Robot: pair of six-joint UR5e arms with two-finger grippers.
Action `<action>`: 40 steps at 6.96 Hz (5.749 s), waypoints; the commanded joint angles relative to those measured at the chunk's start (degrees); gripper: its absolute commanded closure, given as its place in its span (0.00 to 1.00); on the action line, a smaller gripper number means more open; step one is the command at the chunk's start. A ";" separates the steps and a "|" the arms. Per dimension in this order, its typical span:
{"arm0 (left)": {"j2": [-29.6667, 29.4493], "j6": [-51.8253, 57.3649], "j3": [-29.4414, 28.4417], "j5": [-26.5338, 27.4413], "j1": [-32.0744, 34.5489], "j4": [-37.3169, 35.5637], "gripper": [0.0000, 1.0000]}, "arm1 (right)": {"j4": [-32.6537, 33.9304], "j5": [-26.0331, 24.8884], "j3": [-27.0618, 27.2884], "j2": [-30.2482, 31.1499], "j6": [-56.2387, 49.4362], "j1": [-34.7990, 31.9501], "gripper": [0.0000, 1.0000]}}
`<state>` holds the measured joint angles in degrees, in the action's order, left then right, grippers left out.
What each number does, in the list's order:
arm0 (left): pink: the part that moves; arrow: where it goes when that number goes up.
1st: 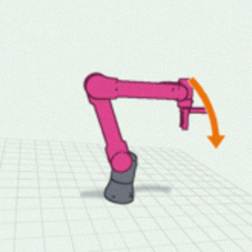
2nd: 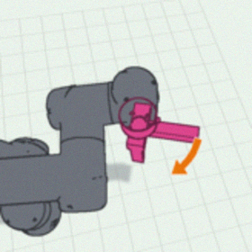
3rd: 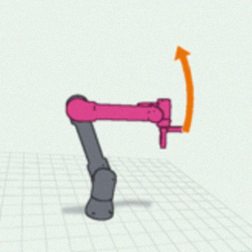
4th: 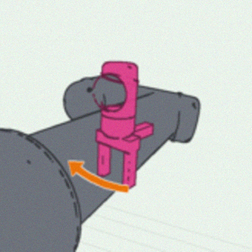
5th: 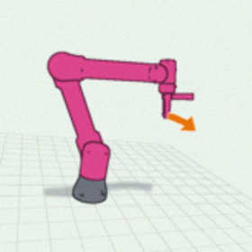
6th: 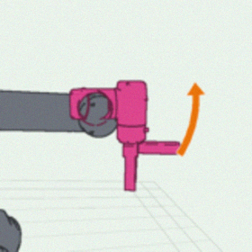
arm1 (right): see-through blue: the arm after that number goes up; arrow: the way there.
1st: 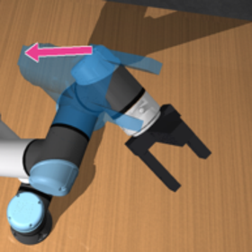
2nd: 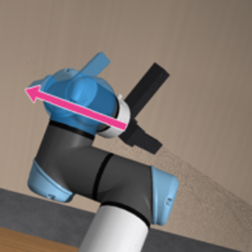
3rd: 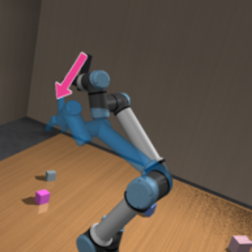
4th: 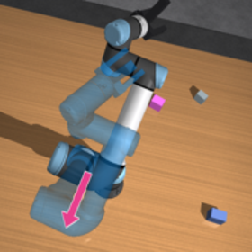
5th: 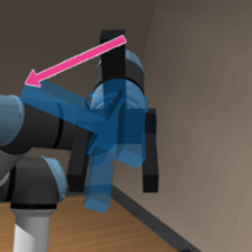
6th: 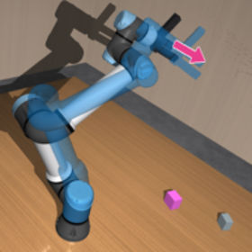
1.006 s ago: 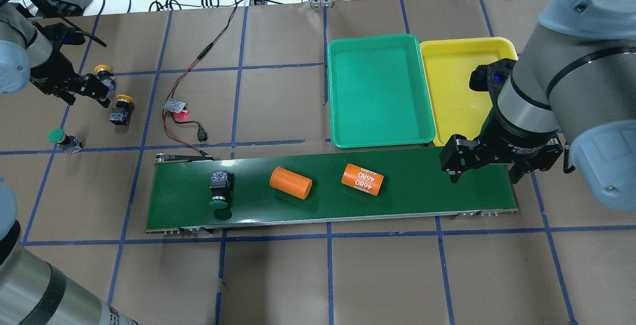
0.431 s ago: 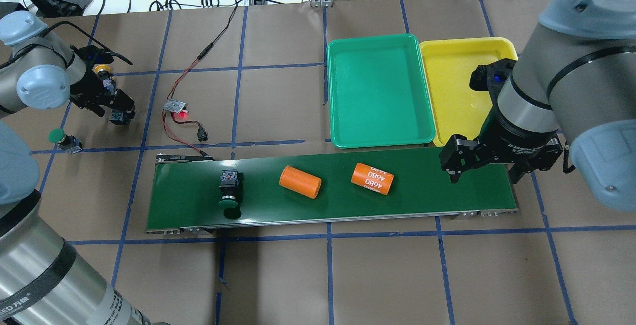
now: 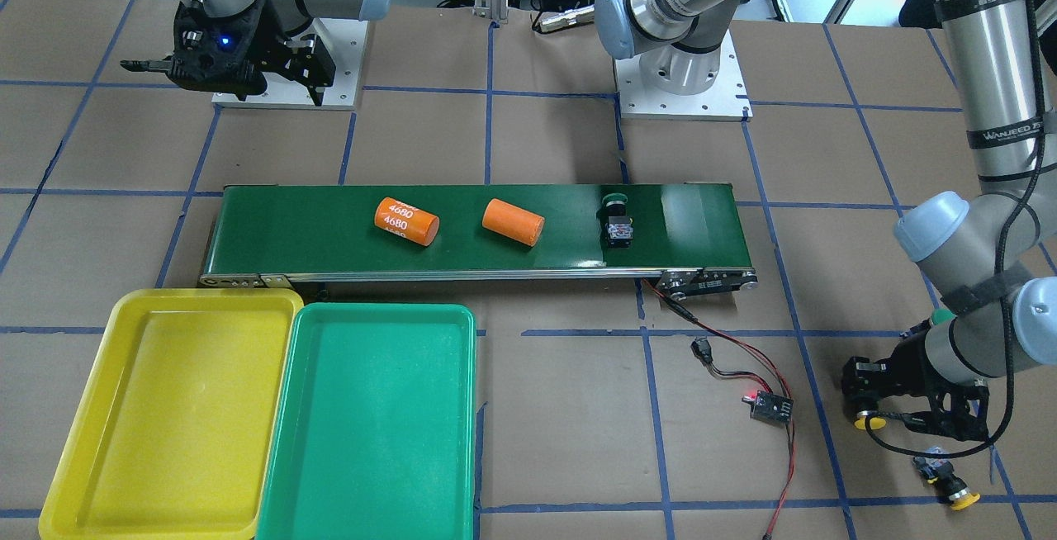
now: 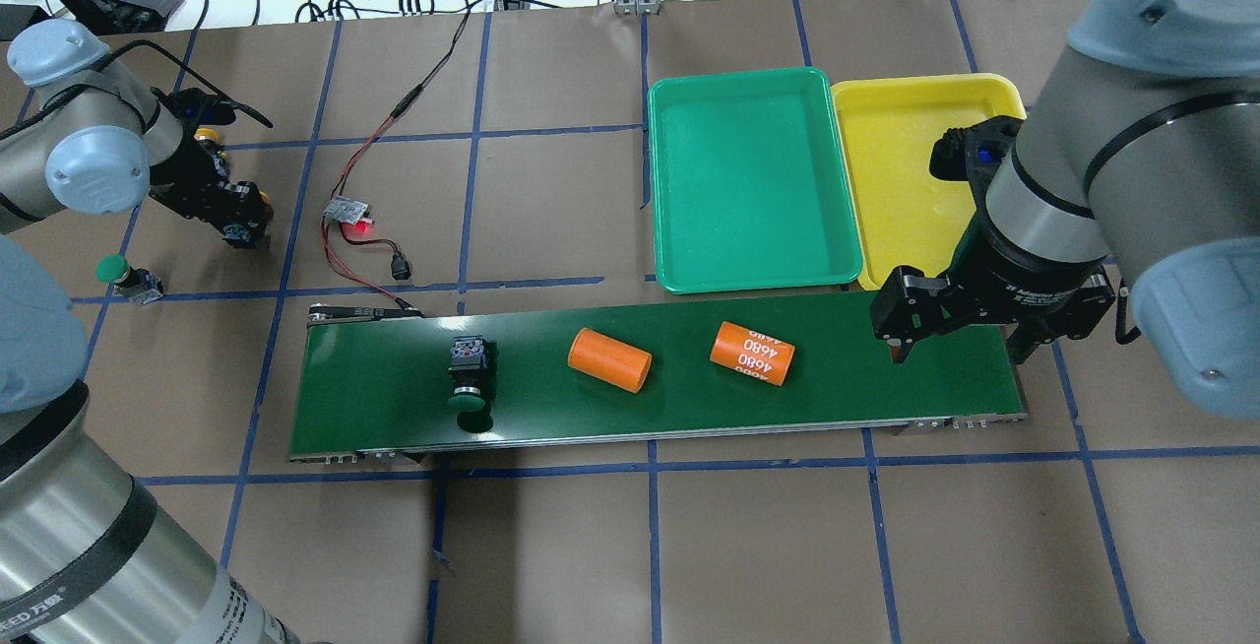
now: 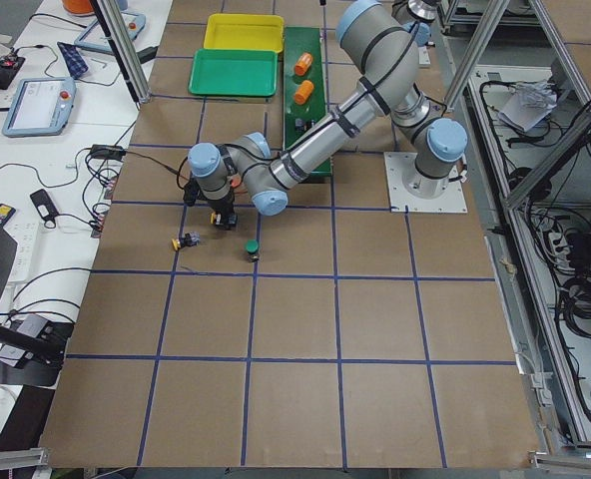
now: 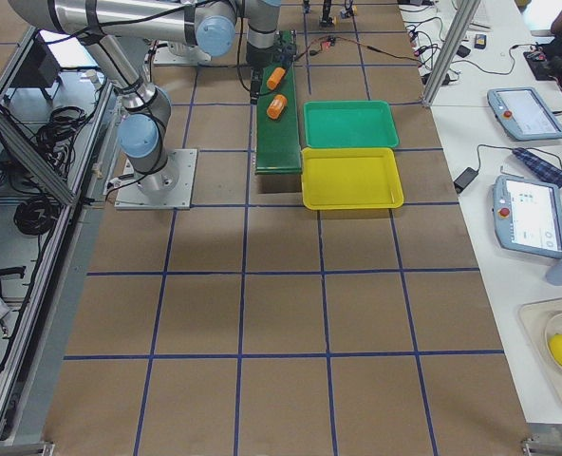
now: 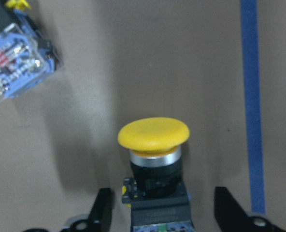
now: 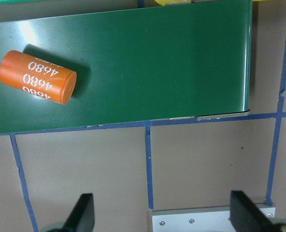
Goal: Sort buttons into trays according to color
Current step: 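Grasp the yellow-capped button with the left gripper, then place the yellow-capped button on the belt and release it, then grasp the remaining green-capped button with the left gripper, then lower the green-capped button onto the belt with the left gripper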
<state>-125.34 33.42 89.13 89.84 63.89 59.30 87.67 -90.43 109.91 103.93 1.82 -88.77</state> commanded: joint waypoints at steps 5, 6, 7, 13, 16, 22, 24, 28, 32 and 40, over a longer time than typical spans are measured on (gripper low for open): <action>28.88 -19.14 23.75 -0.89 8.24 6.09 1.00 | 0.04 0.17 0.04 -0.04 0.12 0.00 0.00; 32.23 -25.27 27.72 -0.90 13.14 5.82 1.00 | 0.04 0.34 0.04 -0.04 0.12 0.00 0.00; 34.27 -31.08 31.33 -2.64 16.93 5.74 1.00 | 0.13 0.34 0.04 -0.04 0.12 0.00 0.00; 34.98 -31.67 29.12 -2.39 20.41 4.22 0.00 | 0.05 0.43 0.04 0.13 0.29 0.00 0.00; 25.11 -17.66 7.61 -2.30 5.93 17.42 0.00 | -0.04 0.43 0.13 0.48 0.21 0.00 0.00; 1.78 4.37 -5.47 -0.37 -12.28 8.72 0.00 | 1.45 0.52 1.53 0.92 0.21 0.00 0.00; 2.47 4.37 -0.39 -0.28 -12.39 7.24 0.00 | 1.54 0.52 1.62 0.93 0.21 0.00 0.00; 4.57 4.11 0.96 1.65 -11.77 7.40 0.90 | 1.71 0.52 1.62 0.84 0.12 0.00 0.00; 10.62 2.36 2.10 1.74 -9.50 12.37 1.00 | 2.94 0.43 1.53 0.84 0.12 0.00 0.00; 34.82 -17.80 23.89 0.95 17.58 19.97 1.00 | 2.85 0.34 1.62 0.92 0.55 -0.09 0.00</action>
<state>-90.16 13.98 112.11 90.79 80.01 79.28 90.39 -90.07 111.53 104.76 1.69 -88.81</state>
